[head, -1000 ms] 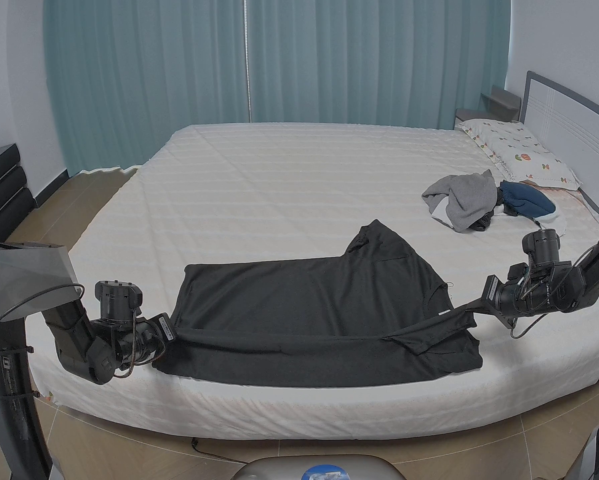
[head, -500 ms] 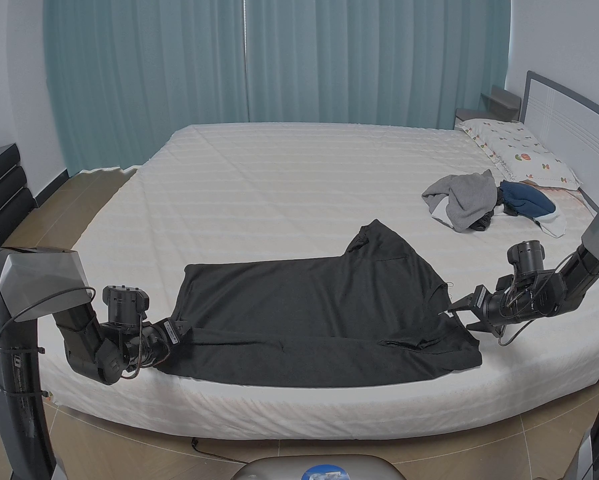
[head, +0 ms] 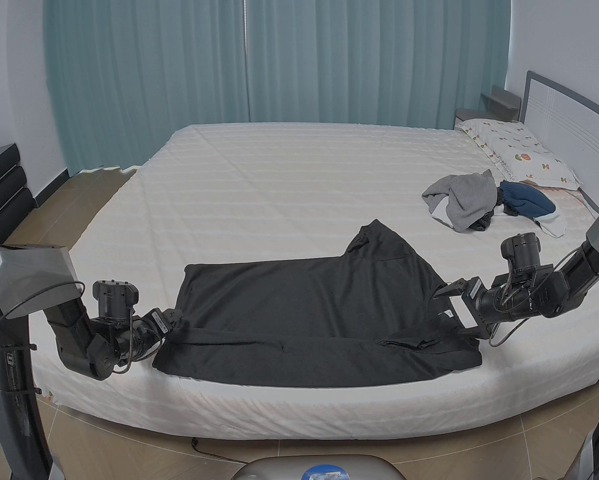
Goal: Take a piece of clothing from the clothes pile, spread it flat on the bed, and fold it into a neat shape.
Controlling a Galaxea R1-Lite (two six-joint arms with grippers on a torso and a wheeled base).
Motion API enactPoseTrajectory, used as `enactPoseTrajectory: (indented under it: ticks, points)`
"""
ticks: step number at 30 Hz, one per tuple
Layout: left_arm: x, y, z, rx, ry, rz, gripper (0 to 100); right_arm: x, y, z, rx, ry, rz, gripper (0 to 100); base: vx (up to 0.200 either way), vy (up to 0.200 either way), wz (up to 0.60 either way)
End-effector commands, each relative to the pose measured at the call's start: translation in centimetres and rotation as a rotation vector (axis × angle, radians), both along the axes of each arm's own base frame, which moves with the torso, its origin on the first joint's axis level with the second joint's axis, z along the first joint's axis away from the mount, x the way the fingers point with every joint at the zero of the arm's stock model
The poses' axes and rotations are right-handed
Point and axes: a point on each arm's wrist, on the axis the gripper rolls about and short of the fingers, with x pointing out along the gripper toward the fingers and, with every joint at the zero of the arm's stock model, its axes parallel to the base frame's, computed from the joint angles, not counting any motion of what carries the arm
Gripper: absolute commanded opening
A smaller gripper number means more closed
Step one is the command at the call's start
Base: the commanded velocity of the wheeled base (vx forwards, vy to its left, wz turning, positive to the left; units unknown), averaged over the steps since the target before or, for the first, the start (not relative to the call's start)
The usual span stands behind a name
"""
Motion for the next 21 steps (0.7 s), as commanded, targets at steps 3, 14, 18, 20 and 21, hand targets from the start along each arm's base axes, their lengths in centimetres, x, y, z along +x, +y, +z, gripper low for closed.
enactPoseTrajectory:
  ticks: [3, 14, 18, 20, 21]
  points:
    - [-1.4, 0.6, 0.6, -0.122, 0.022, -0.061, 100, -0.4, 1.7, -1.8, -0.044, 0.019, -0.015, 100, 0.0, 0.0, 0.0]
    - [-1.4, 1.1, 0.0, -0.186, 0.048, -0.018, 100, 0.0, 2.7, -4.3, -0.058, -0.003, -0.065, 100, 0.0, 0.0, 0.0]
    - [-1.3, 1.1, -0.2, -0.186, 0.051, -0.018, 100, 0.3, 2.9, -5.0, -0.018, -0.023, -0.099, 100, 0.0, 0.0, 0.0]
    - [-1.3, 1.1, -0.3, -0.186, 0.052, -0.018, 100, 0.3, 2.8, -5.0, -0.015, -0.032, -0.101, 100, 0.0, 0.0, 0.0]
    - [-1.3, 1.1, -0.3, -0.185, 0.052, -0.016, 100, 0.4, 2.8, -5.3, -0.013, -0.036, -0.102, 100, 0.0, 0.0, 0.0]
